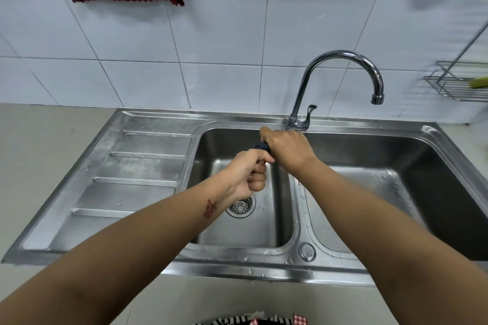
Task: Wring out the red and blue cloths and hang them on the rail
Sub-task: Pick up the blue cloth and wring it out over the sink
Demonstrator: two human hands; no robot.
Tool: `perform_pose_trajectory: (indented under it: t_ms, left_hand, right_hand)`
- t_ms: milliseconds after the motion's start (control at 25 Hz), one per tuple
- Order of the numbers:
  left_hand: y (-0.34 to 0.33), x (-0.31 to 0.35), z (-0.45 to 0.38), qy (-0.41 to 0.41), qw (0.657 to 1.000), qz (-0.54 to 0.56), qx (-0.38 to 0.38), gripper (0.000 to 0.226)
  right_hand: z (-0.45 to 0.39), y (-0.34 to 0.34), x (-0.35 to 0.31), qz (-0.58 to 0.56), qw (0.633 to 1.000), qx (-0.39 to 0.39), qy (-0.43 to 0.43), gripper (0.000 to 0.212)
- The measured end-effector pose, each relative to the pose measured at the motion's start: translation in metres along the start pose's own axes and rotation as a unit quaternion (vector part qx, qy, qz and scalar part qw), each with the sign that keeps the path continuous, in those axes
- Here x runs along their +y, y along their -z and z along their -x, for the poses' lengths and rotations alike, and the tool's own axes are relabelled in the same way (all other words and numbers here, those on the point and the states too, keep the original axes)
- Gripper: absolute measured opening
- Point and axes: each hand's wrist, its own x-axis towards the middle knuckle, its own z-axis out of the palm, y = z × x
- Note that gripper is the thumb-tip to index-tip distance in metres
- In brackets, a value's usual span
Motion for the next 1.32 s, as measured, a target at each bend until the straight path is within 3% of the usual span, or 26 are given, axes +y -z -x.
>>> perform_pose_trajectory:
  t_ms: [440,560,640,840,1040,1160,1320]
  left_hand:
    - [-0.006,0.004,0.001,0.003,0.994,0.11,-0.007,0.037]
    - [0.004,0.004,-0.006,-0.042,0.998,0.03,0.031,0.028]
    - [0.015,0.008,-0.012,-0.072,0.995,-0.045,0.048,0.015]
    - [0.039,0.024,-0.018,-0.085,0.985,-0.132,0.074,0.017]
    - [0.049,0.032,-0.019,-0.101,0.975,-0.176,0.096,0.032]
    - [0.053,0.032,-0.021,-0.152,0.949,-0.253,0.111,0.026]
    - [0.061,0.029,-0.024,-0.229,0.893,-0.372,0.111,0.015]
  right_hand:
    - [-0.007,0.013,-0.005,-0.021,1.0,0.017,-0.001,0.018]
    - [-0.01,0.01,-0.005,-0.008,1.0,-0.009,-0.023,0.018]
    - [-0.012,0.006,-0.003,-0.032,0.998,-0.018,-0.048,0.028]
    - [-0.01,-0.001,0.002,-0.21,0.974,-0.006,-0.087,0.049]
    - [-0.006,-0.001,0.005,-0.275,0.956,0.03,-0.098,0.029]
    - [-0.008,-0.003,0.008,-0.258,0.959,0.011,-0.119,0.017]
    - [-0.01,-0.004,0.011,-0.298,0.938,-0.021,-0.178,0.024]
